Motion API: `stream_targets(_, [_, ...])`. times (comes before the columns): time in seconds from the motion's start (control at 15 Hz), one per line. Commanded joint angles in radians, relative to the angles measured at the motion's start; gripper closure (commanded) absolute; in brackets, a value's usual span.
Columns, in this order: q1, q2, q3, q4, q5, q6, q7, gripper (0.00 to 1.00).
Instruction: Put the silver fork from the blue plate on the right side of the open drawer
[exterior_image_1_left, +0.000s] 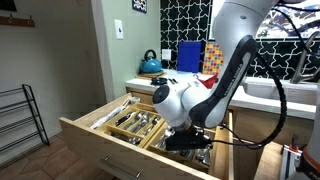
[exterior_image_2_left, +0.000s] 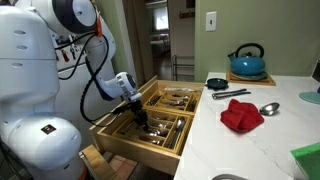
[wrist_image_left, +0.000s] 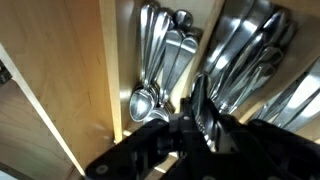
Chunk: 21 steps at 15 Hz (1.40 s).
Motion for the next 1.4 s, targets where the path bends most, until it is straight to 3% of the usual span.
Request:
stream_targets(0.0, [0.01,0.028,-0.02,0.015,0.01,0.004,-0.01,0.96])
stream_targets(0.2, [0.01,0.039,-0.023,0.024,0.015,0.01,-0.027,0.93])
stream_targets(0.27, [0.011,0.039,-0.023,0.027,0.016,0.012,-0.028,0.59])
stream_targets(0.33, [0.012,0.039,-0.022,0.029,0.018,0.012,-0.033,0.58])
stream_targets(0.87, [0.009,-0.045,-0.017,0.021,0.027,0.008,-0.065,0.01])
stream_targets(1.33, [-0.036,-0.199,-0.035,0.002,0.054,-0.011,-0.228,0.0])
